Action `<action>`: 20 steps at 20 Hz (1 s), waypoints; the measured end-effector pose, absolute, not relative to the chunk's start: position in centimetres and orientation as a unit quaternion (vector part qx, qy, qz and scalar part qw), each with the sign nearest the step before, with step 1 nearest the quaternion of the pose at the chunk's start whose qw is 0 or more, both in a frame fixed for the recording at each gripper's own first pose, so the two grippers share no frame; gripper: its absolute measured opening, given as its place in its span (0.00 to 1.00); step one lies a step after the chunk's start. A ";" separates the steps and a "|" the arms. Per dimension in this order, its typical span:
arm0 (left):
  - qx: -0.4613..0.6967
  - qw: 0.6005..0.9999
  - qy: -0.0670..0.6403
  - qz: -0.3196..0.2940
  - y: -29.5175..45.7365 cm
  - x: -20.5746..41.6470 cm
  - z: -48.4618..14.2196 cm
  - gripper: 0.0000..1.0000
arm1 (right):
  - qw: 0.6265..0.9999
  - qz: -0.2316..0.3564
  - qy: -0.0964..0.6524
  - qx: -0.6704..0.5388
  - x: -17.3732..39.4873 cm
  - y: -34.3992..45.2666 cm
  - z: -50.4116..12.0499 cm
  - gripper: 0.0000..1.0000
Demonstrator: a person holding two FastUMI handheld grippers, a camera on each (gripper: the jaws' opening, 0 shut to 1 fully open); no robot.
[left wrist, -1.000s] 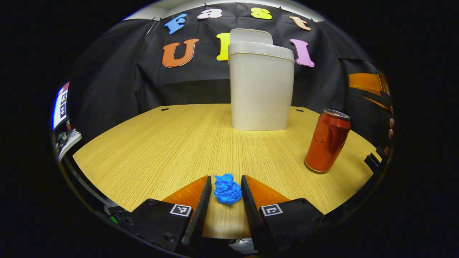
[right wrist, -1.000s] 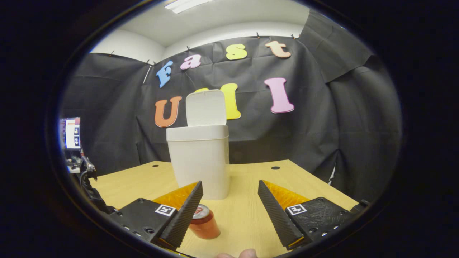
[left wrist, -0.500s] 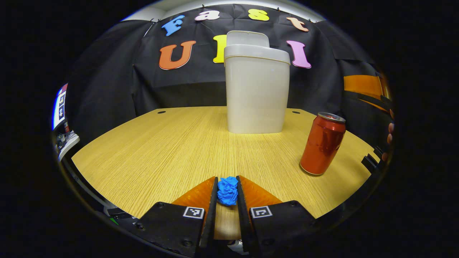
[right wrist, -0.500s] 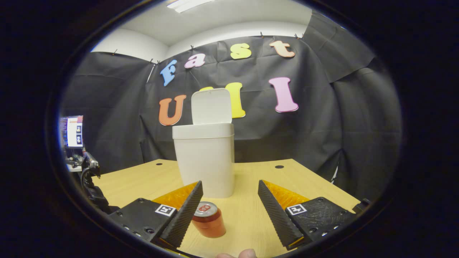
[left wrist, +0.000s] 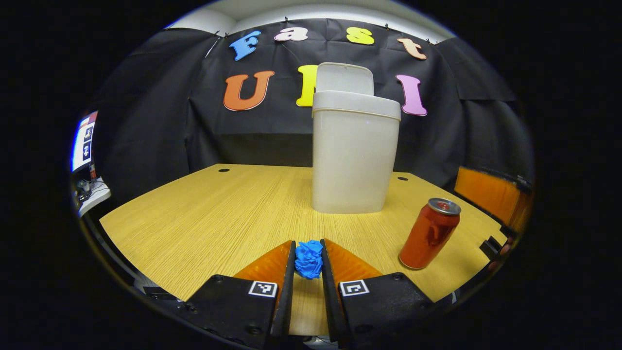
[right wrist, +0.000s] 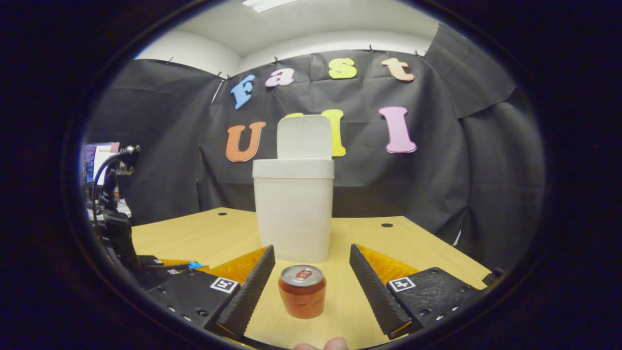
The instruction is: Press the lid of the desktop garbage bin to open it, pick up the crumpled paper on the desktop and throw it into the bin, then pick up the pop can on the desktop and drop it into the bin, and finally close the garbage bin lid.
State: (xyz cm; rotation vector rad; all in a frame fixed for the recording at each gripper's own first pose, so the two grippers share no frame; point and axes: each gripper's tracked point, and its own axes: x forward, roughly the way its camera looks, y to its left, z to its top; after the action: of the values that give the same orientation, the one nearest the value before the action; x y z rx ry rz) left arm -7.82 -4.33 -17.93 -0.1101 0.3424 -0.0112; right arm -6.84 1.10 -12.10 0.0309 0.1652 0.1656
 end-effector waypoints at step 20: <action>-0.072 0.990 0.118 -0.005 -1.8 -5.6 -13.2 0.33 | 0.966 0.064 0.248 0.031 -6.1 2.6 -23.1 0.97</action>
State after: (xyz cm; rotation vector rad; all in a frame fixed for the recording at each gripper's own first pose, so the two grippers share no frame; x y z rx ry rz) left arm -5.59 -1.82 -13.18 -0.1446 0.2358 -0.0092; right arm -6.14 2.57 -23.10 0.0628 0.5014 0.1300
